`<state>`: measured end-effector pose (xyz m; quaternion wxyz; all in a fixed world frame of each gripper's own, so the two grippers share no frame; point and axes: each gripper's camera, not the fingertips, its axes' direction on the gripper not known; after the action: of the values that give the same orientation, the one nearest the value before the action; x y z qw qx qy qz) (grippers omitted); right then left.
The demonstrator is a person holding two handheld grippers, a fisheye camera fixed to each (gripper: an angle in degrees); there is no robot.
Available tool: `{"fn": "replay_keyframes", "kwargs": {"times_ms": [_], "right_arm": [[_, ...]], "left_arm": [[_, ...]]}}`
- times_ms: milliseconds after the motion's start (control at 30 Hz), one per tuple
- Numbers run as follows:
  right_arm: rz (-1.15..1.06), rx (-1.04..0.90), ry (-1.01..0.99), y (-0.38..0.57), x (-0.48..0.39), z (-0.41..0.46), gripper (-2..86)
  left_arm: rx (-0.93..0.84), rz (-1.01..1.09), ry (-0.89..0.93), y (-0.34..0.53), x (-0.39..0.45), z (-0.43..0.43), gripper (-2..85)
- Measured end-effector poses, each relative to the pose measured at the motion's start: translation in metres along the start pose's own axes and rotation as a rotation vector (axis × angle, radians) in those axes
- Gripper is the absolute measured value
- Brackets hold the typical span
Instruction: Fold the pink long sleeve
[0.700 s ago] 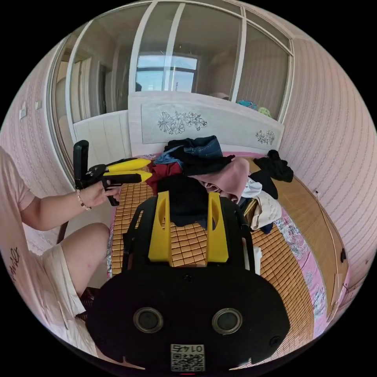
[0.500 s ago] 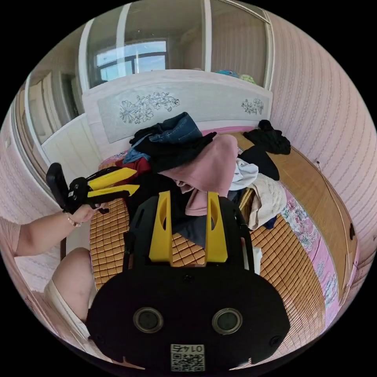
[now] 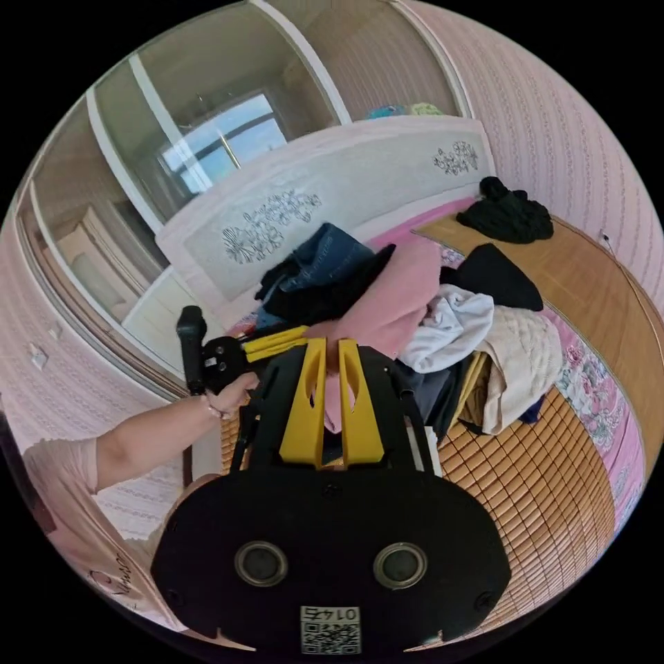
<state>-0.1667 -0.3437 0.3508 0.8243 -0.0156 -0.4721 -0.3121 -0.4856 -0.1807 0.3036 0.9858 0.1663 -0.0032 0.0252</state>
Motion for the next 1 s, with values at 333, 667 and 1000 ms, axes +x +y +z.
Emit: {"fn": "replay_keyframes", "kwargs": {"times_ms": [333,667,1000], "right_arm": [[-0.254,0.45,-0.112,0.045,-0.066,-0.268,1.5],[0.43,0.594,-0.005,0.441,-0.054,-0.311,2.5],[0.676,0.105,0.535,0.582,-0.053,-0.299,7.3]], "left_arm": [[0.356,0.346,0.248,-0.22,0.203,-0.177,0.0],[0.095,1.265,0.838,0.018,0.582,-0.167,3.9],[-0.424,0.739,0.717,0.201,0.507,-0.07,2.2]]}}
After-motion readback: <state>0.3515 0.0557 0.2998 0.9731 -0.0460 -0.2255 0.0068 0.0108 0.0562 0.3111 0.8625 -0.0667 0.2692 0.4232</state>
